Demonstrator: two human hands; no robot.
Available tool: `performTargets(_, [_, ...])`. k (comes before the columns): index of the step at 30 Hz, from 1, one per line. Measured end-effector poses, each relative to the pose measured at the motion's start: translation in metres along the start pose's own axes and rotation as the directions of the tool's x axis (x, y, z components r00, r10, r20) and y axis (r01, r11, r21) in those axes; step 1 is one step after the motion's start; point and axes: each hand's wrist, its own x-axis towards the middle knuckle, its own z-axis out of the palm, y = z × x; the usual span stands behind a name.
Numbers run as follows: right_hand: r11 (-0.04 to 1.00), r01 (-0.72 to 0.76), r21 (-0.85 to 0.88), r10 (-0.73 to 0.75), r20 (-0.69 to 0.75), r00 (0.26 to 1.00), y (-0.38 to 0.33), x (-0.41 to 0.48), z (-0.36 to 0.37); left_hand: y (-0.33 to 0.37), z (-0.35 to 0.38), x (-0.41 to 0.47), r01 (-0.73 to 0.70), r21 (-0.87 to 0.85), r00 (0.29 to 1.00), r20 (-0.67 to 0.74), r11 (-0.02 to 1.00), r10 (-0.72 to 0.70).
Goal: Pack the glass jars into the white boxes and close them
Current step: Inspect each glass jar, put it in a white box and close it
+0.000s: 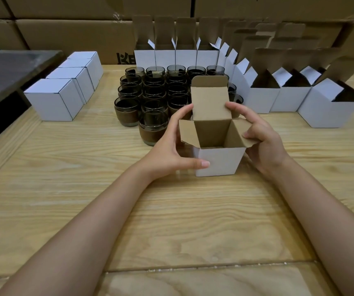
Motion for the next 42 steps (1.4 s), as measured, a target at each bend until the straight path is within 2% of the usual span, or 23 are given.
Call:
performTargets(3, [0.994, -0.033, -0.108, 0.036, 0.027, 0.999, -0.010, -0.001, -0.002, 0.001, -0.001, 0.000, 0.033, 0.000, 0.999, 0.013, 0.999, -0.033])
performTargets(6, [0.947, -0.022, -0.321, 0.024, 0.002, 1.000, -0.028, -0.001, 0.001, 0.002, -0.002, 0.000, 0.057, 0.024, 0.998, 0.008, 0.998, -0.057])
performTargets(8, [0.831, 0.036, -0.556, -0.102, -0.088, 0.991, -0.038, 0.000, 0.007, 0.002, -0.002, 0.000, 0.062, 0.043, 0.998, 0.003, 0.997, -0.062])
performTargets(10, [0.645, 0.106, -0.757, -0.316, -0.138, 0.939, -0.050, 0.001, 0.019, 0.002, -0.001, 0.000, 0.059, 0.060, 0.998, -0.005, 0.996, -0.059])
performTargets(12, [0.508, 0.214, -0.834, -0.434, -0.033, 0.900, -0.066, 0.006, 0.038, 0.001, -0.001, 0.001, 0.055, 0.080, 0.998, -0.015, 0.995, -0.054])
performTargets(13, [0.460, 0.276, -0.844, -0.422, 0.065, 0.904, -0.073, 0.010, 0.050, 0.001, -0.001, 0.001, 0.055, 0.089, 0.998, -0.018, 0.995, -0.054])
performTargets(15, [0.357, 0.367, -0.859, -0.276, 0.278, 0.920, -0.083, 0.024, 0.076, 0.001, -0.001, 0.001, 0.068, 0.093, 0.998, -0.023, 0.993, -0.066])
performTargets(17, [0.241, 0.419, -0.876, -0.048, 0.420, 0.906, -0.085, 0.042, 0.101, 0.001, -0.001, 0.000, 0.102, 0.089, 0.994, -0.042, 0.991, -0.099])
performTargets(19, [0.165, 0.417, -0.894, 0.165, 0.442, 0.882, -0.082, 0.059, 0.121, 0.003, 0.000, 0.000, 0.134, 0.109, 0.990, -0.058, 0.985, -0.129])
performTargets(21, [0.131, 0.381, -0.915, 0.284, 0.403, 0.870, -0.075, 0.072, 0.134, 0.003, 0.000, 0.000, 0.139, 0.121, 0.990, -0.053, 0.983, -0.134])
performTargets(23, [0.124, 0.346, -0.930, 0.325, 0.367, 0.872, -0.067, 0.080, 0.141, 0.004, 0.000, 0.001, 0.151, 0.137, 0.988, -0.057, 0.979, -0.144])
performTargets(30, [0.104, 0.260, -0.960, 0.318, 0.280, 0.906, -0.049, 0.082, 0.149, 0.001, 0.000, 0.000, 0.167, 0.146, 0.985, -0.064, 0.975, -0.159])
performTargets(35, [0.151, 0.252, -0.956, 0.302, 0.288, 0.909, -0.053, 0.084, 0.148, 0.002, 0.000, 0.001, 0.170, 0.145, 0.984, -0.078, 0.975, -0.160])
performTargets(37, [0.208, 0.234, -0.950, 0.246, 0.282, 0.927, -0.056, 0.084, 0.143, 0.003, 0.001, 0.001, 0.153, 0.129, 0.986, -0.079, 0.980, -0.144])
performTargets(42, [0.483, 0.123, -0.867, 0.079, 0.183, 0.980, -0.092, 0.077, 0.121, 0.000, 0.000, 0.000, 0.099, 0.063, 0.995, -0.033, 0.993, -0.097])
